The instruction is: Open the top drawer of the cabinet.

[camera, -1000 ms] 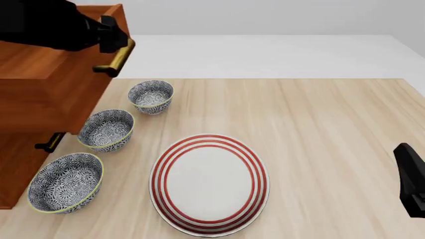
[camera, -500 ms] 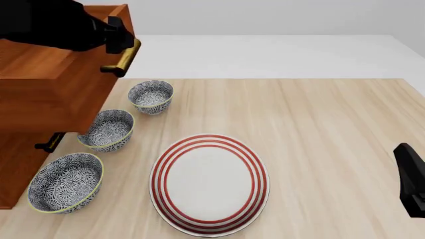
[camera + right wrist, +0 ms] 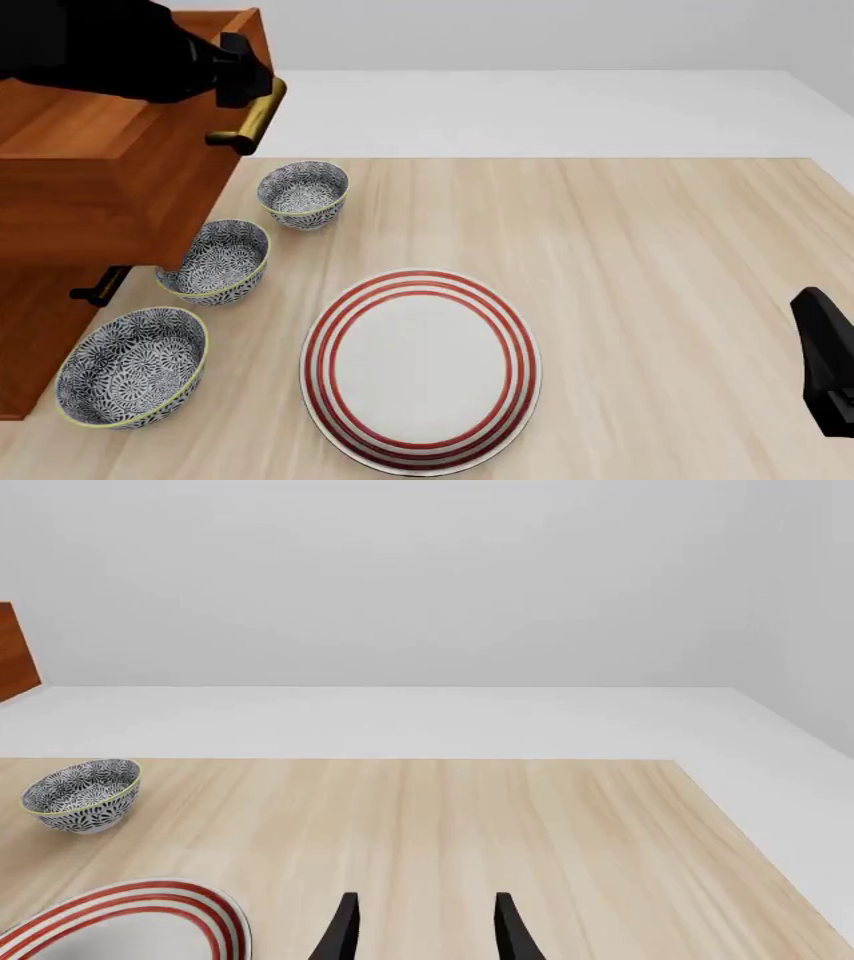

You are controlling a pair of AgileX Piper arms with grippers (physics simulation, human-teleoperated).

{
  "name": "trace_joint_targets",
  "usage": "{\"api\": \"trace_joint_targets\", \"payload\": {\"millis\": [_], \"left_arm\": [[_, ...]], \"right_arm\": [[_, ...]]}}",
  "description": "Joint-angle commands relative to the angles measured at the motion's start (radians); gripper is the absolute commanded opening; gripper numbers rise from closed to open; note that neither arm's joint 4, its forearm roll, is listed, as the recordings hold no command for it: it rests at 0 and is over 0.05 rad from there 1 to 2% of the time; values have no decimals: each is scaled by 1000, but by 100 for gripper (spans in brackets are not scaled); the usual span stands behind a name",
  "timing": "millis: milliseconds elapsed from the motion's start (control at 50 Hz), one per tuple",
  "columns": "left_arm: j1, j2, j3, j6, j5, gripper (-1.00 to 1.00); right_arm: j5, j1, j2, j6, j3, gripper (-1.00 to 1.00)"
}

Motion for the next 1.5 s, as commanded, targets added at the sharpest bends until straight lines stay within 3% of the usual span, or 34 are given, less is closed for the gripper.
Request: {"api": "trace_joint_targets", "payload": {"millis": [20,500,1500], "left_arm": [[-86,52,111,53,26,100],[-98,34,95,52,34,100],[-92,-58,-144,28,153,100]], "right_arm": [[0,0,0,0,0,100],[0,0,0,0,0,100],[0,0,0,0,0,100]]}}
